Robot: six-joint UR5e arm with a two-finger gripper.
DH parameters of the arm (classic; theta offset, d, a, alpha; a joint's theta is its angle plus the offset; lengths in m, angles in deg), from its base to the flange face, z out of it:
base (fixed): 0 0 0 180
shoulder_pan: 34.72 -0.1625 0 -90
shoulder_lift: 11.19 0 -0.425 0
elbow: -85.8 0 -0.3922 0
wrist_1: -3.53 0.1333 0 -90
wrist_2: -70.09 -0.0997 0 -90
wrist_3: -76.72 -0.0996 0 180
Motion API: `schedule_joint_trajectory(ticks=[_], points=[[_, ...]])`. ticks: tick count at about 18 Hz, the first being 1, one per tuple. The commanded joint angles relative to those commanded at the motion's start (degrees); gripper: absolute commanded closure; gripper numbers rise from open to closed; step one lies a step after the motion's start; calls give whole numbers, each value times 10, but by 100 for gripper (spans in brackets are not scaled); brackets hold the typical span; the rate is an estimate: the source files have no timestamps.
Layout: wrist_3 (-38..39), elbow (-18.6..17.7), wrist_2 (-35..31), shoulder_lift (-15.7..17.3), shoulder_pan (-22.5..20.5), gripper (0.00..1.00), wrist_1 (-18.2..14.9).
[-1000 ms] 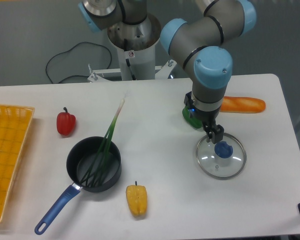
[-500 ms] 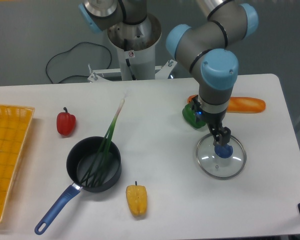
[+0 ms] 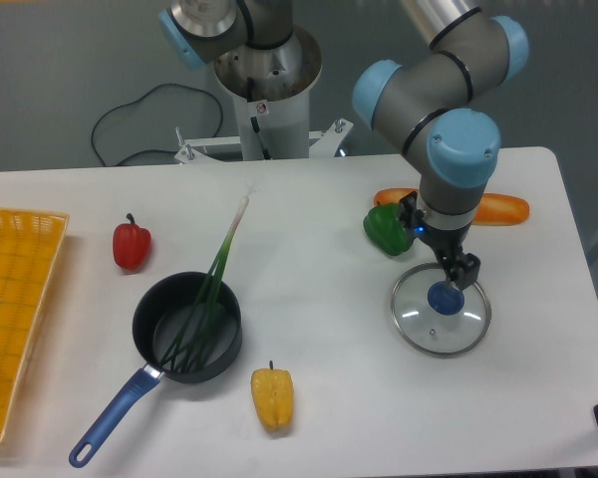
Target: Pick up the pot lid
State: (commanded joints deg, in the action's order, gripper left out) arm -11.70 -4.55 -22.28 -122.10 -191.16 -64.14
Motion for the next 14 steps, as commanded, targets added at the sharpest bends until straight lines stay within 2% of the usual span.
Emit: schedule_joint_trajectory(ticks=[6,10,14], points=[[49,-4,-19,-4,2,0,-2],[52,-42,-17,-2,1,0,4],[105,-37,-14,-5,-4,0,4]])
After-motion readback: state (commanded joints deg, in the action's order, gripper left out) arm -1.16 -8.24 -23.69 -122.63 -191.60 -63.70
